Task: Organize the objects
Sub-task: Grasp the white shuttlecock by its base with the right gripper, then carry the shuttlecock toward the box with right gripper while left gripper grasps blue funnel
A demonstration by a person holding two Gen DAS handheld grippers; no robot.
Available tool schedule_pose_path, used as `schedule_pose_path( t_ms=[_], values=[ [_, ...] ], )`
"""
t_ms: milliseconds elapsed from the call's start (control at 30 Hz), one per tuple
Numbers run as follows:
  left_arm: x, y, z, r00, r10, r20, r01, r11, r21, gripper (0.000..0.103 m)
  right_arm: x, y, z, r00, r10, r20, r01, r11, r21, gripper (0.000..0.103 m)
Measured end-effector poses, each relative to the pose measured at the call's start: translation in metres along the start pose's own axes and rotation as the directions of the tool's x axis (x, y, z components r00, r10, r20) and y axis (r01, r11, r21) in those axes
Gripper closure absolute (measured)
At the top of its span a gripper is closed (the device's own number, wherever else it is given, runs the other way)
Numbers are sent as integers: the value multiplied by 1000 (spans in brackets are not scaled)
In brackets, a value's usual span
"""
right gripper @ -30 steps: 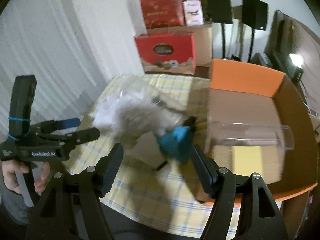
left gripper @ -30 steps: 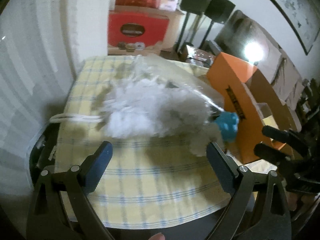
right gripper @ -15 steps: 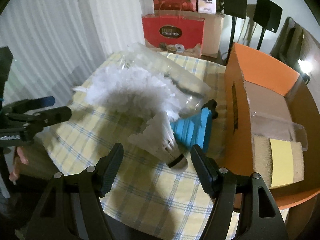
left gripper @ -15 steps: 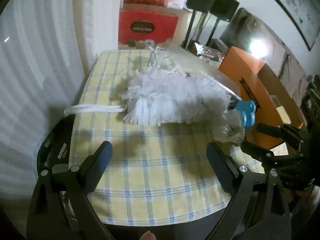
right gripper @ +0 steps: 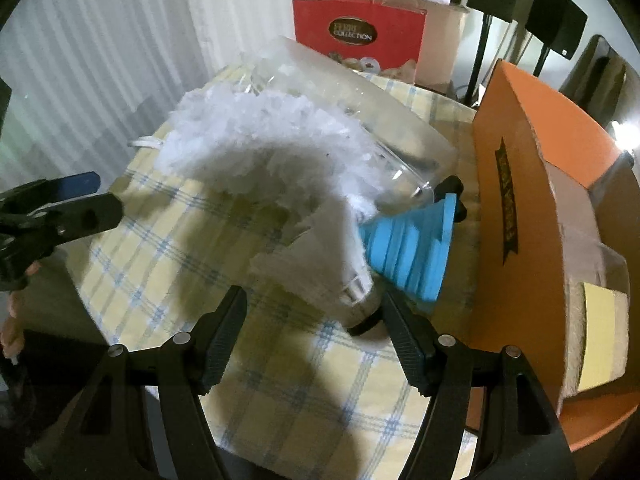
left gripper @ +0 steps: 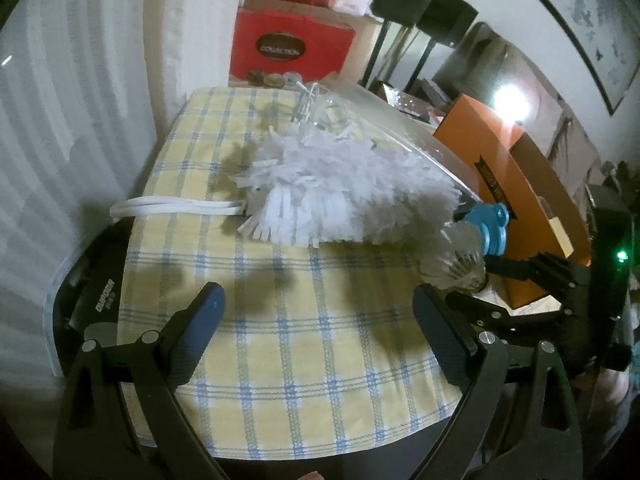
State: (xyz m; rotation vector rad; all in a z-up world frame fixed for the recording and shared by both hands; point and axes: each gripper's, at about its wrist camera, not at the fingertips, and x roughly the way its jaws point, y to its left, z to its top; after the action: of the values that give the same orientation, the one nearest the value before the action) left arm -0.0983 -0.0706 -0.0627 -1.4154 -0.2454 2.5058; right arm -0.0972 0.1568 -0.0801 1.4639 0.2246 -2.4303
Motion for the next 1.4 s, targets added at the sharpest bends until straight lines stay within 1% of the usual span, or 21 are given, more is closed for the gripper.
schedule_pose_path(
  t_ms=[67, 133, 167, 200, 233, 267, 300, 400, 500, 533, 667, 733, 833, 1067, 1200, 1300, 1367, 1400],
  values=[
    [1, -2, 0, 1000, -6, -1, 6, 1000, 6, 9, 5, 0, 1, 1000, -8, -10, 8, 1000, -8, 31],
    [1, -4, 1, 1000, -16, 0, 16, 1000, 6, 9, 6, 1, 2, 1000, -26, -11, 26, 999, -27, 39],
    [1, -4, 1, 1000, -21, 1, 21, 1000, 5, 9, 7, 0, 1, 999, -29, -16, 28, 999, -31, 54],
    [1, -6, 2, 1000, -26, 2, 26, 1000, 5, 9, 8, -1, 1, 999, -22, -24, 21, 999, -30, 60],
    [1, -7, 2, 1000, -29, 3, 29, 1000, 6, 9, 8, -3, 0, 1000, -9, -24, 9, 1000, -23, 61],
    [1, -8, 1, 999, -33, 4, 33, 999, 7, 9, 7, -3, 0, 1000, 1, -21, -1, 1000, -18, 66],
    [1, -9, 1, 999, -36, 4, 36, 999, 10, 9, 6, -4, -1, 1000, 14, -22, -15, 1000, -13, 67],
    [2, -14, 2, 999, -41, 3, 41, 999, 23, 9, -1, -4, -5, 999, 46, -20, -46, 999, 1, 68],
    [2, -18, 2, 999, -40, 2, 40, 998, 39, 9, -15, -3, -13, 996, 94, 0, -94, 995, 18, 68],
    [2, -19, 2, 999, -45, 3, 45, 998, 45, 9, -22, -5, -16, 993, 121, 12, -121, 992, 36, 68],
    [5, -25, 3, 998, -58, 9, 58, 997, 46, 9, -52, -17, -24, 978, 195, 80, -203, 974, 104, 68],
    [9, -28, 5, 996, -84, 1, 84, 996, 30, 9, -71, -27, -29, 969, 211, 128, -228, 964, 139, 68],
    [14, -38, 7, 992, -125, -14, 125, 992, 12, 9, -91, -38, -32, 958, 227, 178, -256, 952, 166, 68],
    [26, -76, 18, 988, -151, -40, 153, 987, 58, 10, -128, -61, -40, 944, 192, 268, -258, 937, 237, 68],
    [34, -108, 29, 989, -138, -54, 144, 982, 119, 11, -146, -81, -46, 941, 152, 302, -240, 930, 278, 68],
    [43, -129, 36, 989, -129, -71, 138, 979, 152, 16, -157, -93, -52, 940, 129, 317, -230, 924, 307, 67],
    [51, -142, 41, 990, -113, -81, 125, 977, 171, 26, -162, -101, -55, 940, 109, 325, -218, 921, 324, 67],
    [56, -150, 43, 991, -100, -84, 114, 977, 181, 28, -166, -105, -58, 941, 89, 328, -205, 919, 336, 67]
  ],
)
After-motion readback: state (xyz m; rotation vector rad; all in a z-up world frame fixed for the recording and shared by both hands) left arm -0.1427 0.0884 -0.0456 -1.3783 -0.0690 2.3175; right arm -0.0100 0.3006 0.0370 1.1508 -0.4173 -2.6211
